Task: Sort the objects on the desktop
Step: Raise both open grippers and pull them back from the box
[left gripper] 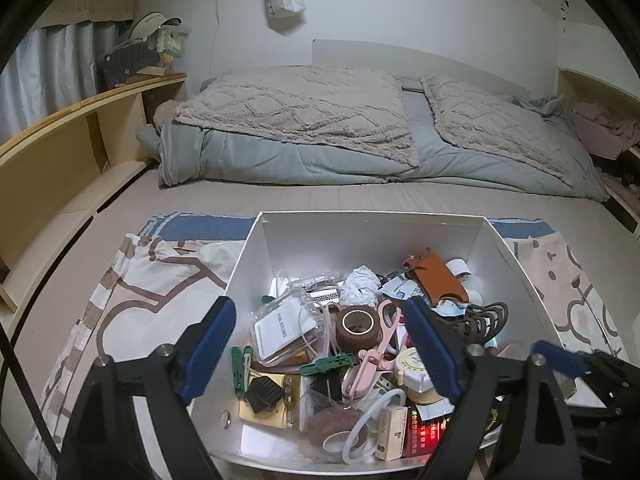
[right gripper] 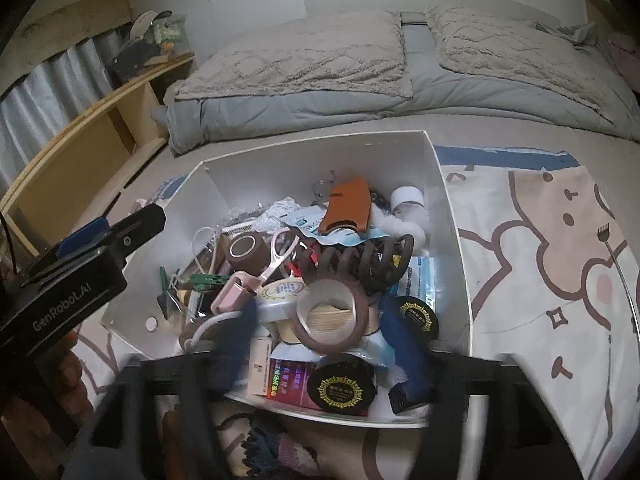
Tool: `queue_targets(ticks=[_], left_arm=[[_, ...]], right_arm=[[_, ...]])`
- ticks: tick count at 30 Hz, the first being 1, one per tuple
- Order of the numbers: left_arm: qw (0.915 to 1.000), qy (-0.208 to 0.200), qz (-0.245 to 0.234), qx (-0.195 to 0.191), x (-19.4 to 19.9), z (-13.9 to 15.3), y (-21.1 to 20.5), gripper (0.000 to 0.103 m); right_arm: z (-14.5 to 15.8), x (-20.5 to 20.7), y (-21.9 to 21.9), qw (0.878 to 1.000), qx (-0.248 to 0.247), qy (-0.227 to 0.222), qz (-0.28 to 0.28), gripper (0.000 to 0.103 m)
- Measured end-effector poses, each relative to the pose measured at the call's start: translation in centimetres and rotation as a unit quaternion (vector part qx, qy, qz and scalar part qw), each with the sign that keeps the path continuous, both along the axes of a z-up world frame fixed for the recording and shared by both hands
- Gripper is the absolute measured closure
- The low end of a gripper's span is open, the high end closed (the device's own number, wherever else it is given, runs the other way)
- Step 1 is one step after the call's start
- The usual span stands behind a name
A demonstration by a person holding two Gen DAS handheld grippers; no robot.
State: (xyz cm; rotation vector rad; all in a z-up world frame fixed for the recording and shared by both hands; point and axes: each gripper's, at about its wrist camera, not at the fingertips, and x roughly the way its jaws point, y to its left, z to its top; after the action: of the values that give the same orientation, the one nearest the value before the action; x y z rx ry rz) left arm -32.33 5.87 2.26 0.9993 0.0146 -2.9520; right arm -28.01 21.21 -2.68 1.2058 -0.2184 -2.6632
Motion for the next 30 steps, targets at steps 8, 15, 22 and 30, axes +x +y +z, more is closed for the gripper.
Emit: queue_targets(ticks=[8, 15, 22, 30], left_arm=[[0.9999, 0.007, 0.011, 0.003, 0.5, 0.4, -0.6, 0.008], [0.9998, 0.002, 0.019, 0.006, 0.6, 0.5, -1.0, 0.000], [0.9998, -0.005, 0.020, -0.003, 0.8, 0.4, -1.1, 0.000], [0.9999, -0.001, 0.016, -0.002, 1.4, 0.9, -1.2, 0.000]], right_arm=[[0.4, 0.2, -0.6, 0.999, 0.032, 0.006, 0.001, 0.000], [0.4, 0.3, -0.9, 0.999, 0.049, 0.013, -0.001, 0.000], [1.0, 0.6, -0.4, 0.999, 0.038, 0.023, -0.006, 0.000], [2.2, 1.3, 0.2, 0.998, 0.015, 0.053, -0.014, 0.000]])
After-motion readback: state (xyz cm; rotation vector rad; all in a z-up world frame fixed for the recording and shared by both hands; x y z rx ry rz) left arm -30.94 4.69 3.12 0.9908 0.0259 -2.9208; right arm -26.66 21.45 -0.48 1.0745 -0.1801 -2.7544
